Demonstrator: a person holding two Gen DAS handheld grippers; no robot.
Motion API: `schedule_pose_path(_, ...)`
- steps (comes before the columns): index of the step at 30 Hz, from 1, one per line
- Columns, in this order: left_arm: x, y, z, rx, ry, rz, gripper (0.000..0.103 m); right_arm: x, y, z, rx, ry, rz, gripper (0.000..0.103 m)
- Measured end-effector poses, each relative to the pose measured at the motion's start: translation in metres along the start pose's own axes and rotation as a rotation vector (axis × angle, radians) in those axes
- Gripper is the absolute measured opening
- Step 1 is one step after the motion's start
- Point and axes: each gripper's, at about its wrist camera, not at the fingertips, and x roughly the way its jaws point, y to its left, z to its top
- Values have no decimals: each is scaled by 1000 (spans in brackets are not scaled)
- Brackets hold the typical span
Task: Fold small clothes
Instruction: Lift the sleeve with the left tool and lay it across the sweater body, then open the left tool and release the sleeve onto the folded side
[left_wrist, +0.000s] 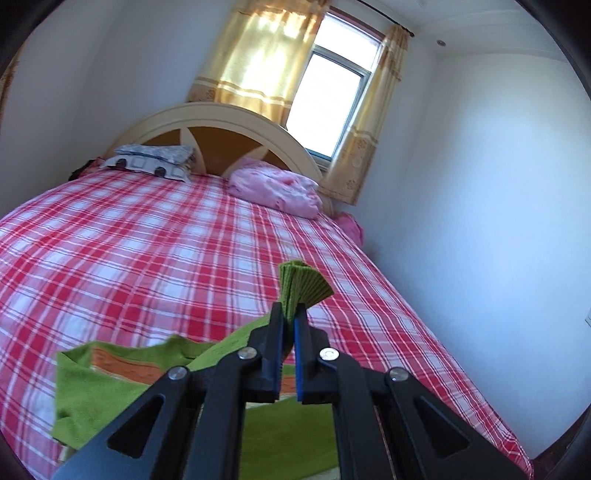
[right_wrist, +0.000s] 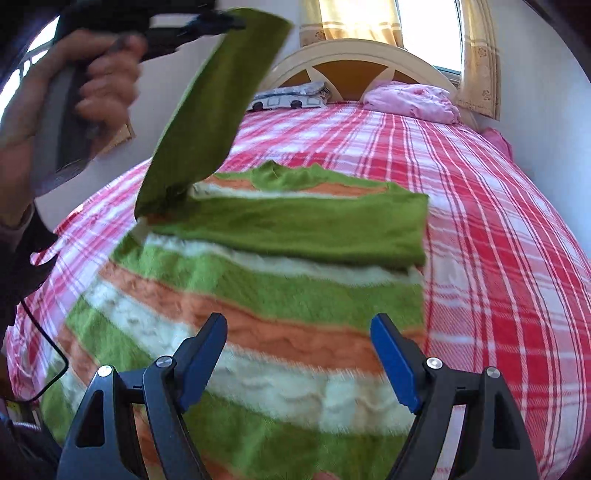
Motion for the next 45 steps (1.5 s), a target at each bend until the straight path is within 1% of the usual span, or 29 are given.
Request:
schedule_pose_path(4,25,-25,-19,29,54,-10,5,4,-7,-12,36,12,17,81)
schedule_pose_path(7,40,-37,-37,66,93,8,5,8,-6,-17,45,22,29,81)
schedule_pose_path(13,74,-47,-66,127,157,83,5,12,-7,-20,51,30,45,81)
schedule_pose_path(15,86,-52,-77,171,179,119,5,14,-9,-21,61,37,46,81)
schedule_pose_path(18,98,-59,-91,224,223,131,7,15,-10,-22,64,42,46,81)
schedule_pose_path(19,99,-61,-95,234,239,131,12,15,-9,-22,62,43,46,81)
schedule_pose_path(20,98,-63,-98,245,268,101,16,16,-9,-22,59,44,46,81)
schedule_pose_path(21,95,-64,-99,249,280,83,30,16,-9,-22,58,44,46,81)
schedule_pose_path(22,87,-65,-98,255,283,65,49,16,-9,-23,57,45,49,82)
schedule_pose_path(23,76,-65,-96,261,259,54,57,16,-9,-23,57,45,52,82)
schedule_pose_path(24,67,-64,-95,269,232,47,67,16,-9,-23,58,45,54,83)
schedule_pose_path(25,56,-63,-93,280,208,44,72,16,-9,-23,59,45,57,83)
schedule_pose_path(26,40,-58,-91,300,186,50,74,16,-9,-23,61,44,58,83)
schedule_pose_path(28,24,-46,-89,314,163,73,82,14,-10,-23,64,39,67,83)
schedule_pose_path(30,10,-20,-90,358,146,178,89,12,-15,-22,80,30,82,83)
schedule_pose_path(32,0,17,-94,410,134,343,90,5,-21,-20,101,15,80,83)
schedule_pose_path(33,-2,34,-96,418,135,410,90,1,-25,-17,113,6,80,83)
schedule_pose_path(34,-3,53,-96,415,142,475,90,-2,-28,-15,125,-2,77,83)
schedule_pose_path(36,-13,102,-100,362,188,588,90,-7,-37,-6,149,-19,64,83)
schedule_pose_path(38,-21,142,-109,303,245,641,90,-7,-43,5,163,-27,49,83)
schedule_pose_path(39,-21,153,-113,289,269,646,90,-6,-46,11,169,-29,47,83)
schedule_pose_path(40,-19,164,-119,282,310,654,90,-4,-48,16,177,-31,50,83)
schedule_pose_path(42,-10,175,-128,291,371,669,90,6,-58,33,226,-24,77,83)
schedule_pose_path(43,-4,177,-128,293,385,653,90,11,-61,41,245,-19,82,81)
schedule_pose_path(44,2,177,-127,296,379,661,91,19,-66,51,262,-15,75,80)
schedule_pose_path(45,6,179,-125,292,367,680,95,25,-70,60,269,-17,54,75)
